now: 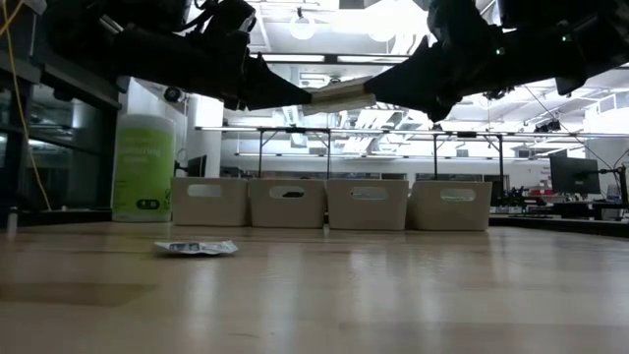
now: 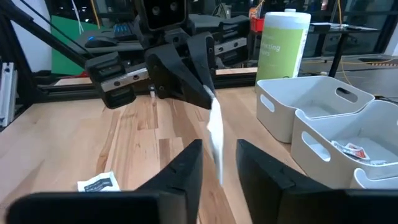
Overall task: Pick & Place First Aid Supplies
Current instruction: Put the bandage into the right gray bin
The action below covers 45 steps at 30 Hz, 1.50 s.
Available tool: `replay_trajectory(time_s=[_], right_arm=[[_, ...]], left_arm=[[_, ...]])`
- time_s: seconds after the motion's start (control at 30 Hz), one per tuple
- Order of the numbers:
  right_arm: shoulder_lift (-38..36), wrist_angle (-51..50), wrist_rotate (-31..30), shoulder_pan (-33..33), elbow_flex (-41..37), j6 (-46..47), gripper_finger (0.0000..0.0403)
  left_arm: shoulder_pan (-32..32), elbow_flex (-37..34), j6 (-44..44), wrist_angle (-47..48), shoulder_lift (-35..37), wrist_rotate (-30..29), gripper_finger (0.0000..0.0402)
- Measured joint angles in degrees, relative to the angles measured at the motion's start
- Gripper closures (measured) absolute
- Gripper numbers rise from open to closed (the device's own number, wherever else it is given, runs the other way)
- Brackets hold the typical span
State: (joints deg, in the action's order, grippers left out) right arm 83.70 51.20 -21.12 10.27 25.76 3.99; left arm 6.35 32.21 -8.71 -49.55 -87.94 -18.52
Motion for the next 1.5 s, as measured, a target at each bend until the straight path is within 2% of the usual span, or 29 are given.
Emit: replay_trajectory(time_s=[0.2, 0.33, 0.53, 0.67, 0.8, 0.93, 1.07, 1.23, 1.37, 1.5], right_arm=[[0.02, -0.01, 0.91, -1.15, 0.0, 0.0, 0.0354], [0.02, -0.02, 3.78, -1.7, 0.0, 0.0, 0.0392], [0.02, -0.02, 4.25, -1.67, 0.0, 0.32, 0.0401], [0.02, -0.04, 2.15, -1.67, 0.0, 0.46, 0.0402], [0.02, -0.04, 0.98, -1.67, 0.0, 0.59, 0.0402], [0.02, -0.04, -1.03, -1.67, 0.0, 1.07, 0.0402], [-1.48, -2.35, -6.48, -1.67, 0.0, 1.03, 0.0402], [-7.48, -12.07, -14.54, -2.21, 0.02, 0.55, 0.0403], [-13.9, -25.17, -22.08, -4.19, 0.02, 1.59, 0.0403], [-19.15, -37.37, -24.47, -8.56, 0.02, 1.21, 0.0403]], left_arm=[[0.0, 0.0, 0.02, -0.03, 0.0, 0.02, 0.0401], [0.0, 0.0, 0.02, -0.01, 0.0, 0.04, 0.0401], [0.0, -0.02, 0.09, -0.01, 0.0, 0.07, 0.0399], [0.01, -0.02, 0.05, 0.01, 0.0, 0.03, 0.039], [0.02, -0.02, -1.17, 0.06, 0.0, -0.02, 0.0363], [0.02, -0.04, -1.2, 0.21, 0.0, -0.62, 0.0317], [0.07, -0.04, -1.4, 2.23, 0.0, -6.78, 0.0268], [0.02, -0.09, -0.04, 5.04, 0.22, -12.68, 0.0234], [0.04, -0.09, 0.0, 5.1, 0.24, -13.07, 0.0232], [0.04, -0.09, 0.13, 5.13, 0.26, -13.07, 0.0232]])
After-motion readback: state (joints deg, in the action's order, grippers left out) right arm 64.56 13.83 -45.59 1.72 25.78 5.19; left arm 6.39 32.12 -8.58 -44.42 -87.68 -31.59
